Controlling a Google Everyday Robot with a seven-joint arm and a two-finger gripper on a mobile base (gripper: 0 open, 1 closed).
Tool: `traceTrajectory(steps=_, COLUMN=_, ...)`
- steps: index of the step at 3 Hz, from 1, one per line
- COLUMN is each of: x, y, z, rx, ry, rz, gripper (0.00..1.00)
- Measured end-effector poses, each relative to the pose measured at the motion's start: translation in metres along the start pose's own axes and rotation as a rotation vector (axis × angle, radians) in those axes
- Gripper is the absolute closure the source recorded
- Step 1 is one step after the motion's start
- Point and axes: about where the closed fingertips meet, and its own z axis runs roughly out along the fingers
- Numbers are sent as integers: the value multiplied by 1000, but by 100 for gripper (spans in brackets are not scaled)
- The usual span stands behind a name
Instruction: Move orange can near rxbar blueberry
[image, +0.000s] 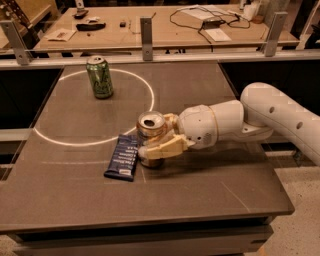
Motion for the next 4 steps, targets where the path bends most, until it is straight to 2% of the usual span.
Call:
traceTrajectory(steps=1, x=0, y=-1, z=0, rx=3, ry=3, rz=-2, gripper=12)
traceTrajectory(steps=2, x=5, y=-12, z=-9, rx=42, ry=46, rz=-11, gripper=0)
traceTrajectory(steps=3, x=5, y=-30, z=-30, rx=111, ry=52, rz=7, gripper=0)
traceTrajectory(steps=4, x=5, y=-31, z=-32, rx=115, ry=52, rz=8, gripper=0)
